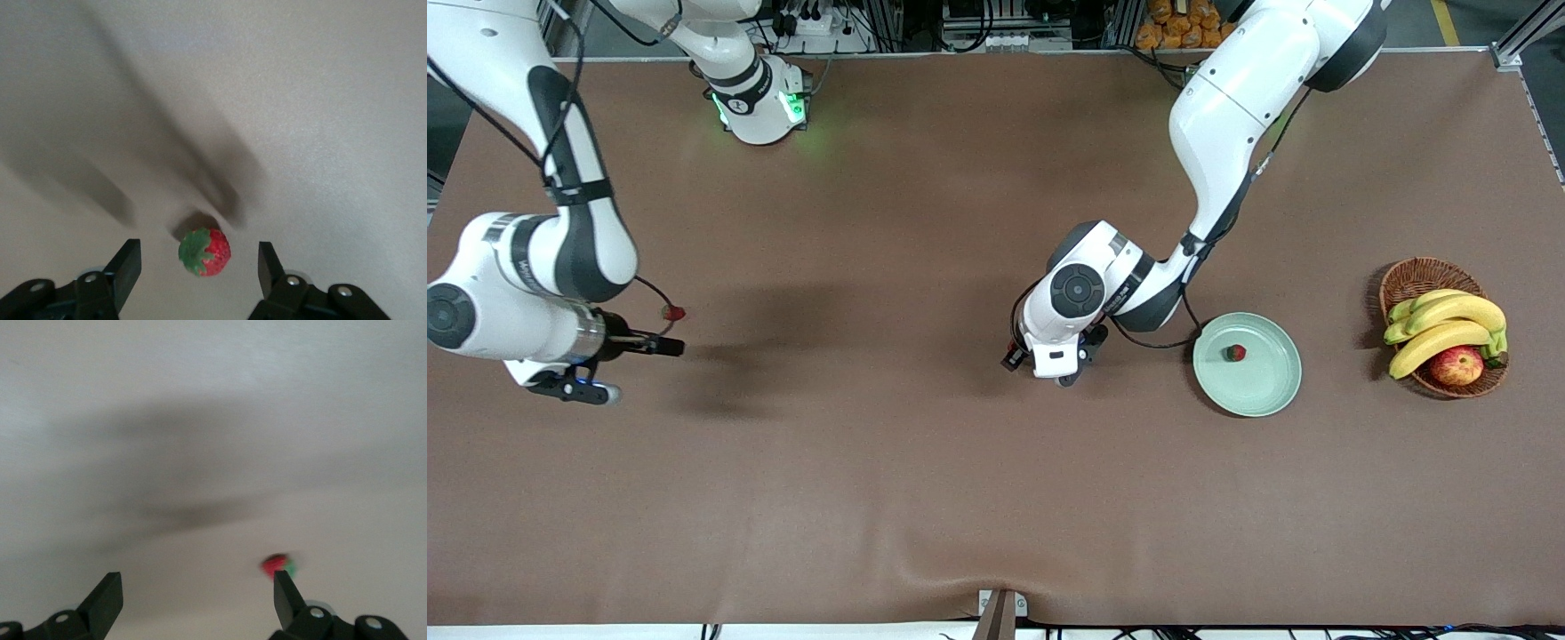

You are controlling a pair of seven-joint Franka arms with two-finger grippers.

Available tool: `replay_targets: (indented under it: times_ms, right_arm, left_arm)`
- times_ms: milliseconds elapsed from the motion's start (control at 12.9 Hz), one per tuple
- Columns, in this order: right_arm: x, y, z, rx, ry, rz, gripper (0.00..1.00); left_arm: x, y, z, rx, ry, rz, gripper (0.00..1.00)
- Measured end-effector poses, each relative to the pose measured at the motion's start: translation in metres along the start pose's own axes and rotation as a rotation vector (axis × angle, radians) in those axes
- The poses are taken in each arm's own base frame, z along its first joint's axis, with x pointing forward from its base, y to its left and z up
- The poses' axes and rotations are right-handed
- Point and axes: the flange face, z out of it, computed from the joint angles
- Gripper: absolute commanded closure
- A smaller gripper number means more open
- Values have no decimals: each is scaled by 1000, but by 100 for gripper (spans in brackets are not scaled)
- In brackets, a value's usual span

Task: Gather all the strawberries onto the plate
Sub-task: 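Grasp the strawberry with the left gripper while the right gripper reaches another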

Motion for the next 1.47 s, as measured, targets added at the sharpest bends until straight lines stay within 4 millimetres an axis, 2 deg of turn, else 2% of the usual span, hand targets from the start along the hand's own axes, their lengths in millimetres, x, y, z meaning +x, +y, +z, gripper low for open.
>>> replay_targets:
  times_ms: [155,310,465,542,697,852,1007,1162,1317,1472]
  right_arm:
    - [-9,35,25,8,29,-68,0]
    - [-22,47,55,2,70,-135,0]
    - [-35,49,82,-10,108,-193,0]
    - [-41,48,92,-11,105,-208,0]
    - [-50,46,104,-6,81,-219,0]
    - [-56,45,111,-3,65,-221,0]
    - [-60,48,116,2,48,-214,0]
    - [-64,54,119,8,35,-202,0]
    - [-66,58,122,11,28,-192,0]
    - [-67,64,125,17,21,-178,0]
  left_arm:
    - [-6,0,8,-3,7,0,31]
    - [-13,0,11,-2,7,-1,47]
    - [-12,0,14,1,8,-2,57]
    - [-10,0,15,2,10,-4,68]
    - [-8,0,15,-2,12,-5,100]
    - [-5,3,12,-13,15,-8,100]
    - [3,13,-7,-52,21,-18,100]
    - [33,17,-46,-50,48,-32,100]
    - [90,-1,-90,75,78,54,100]
    - [143,-26,-120,191,78,154,100]
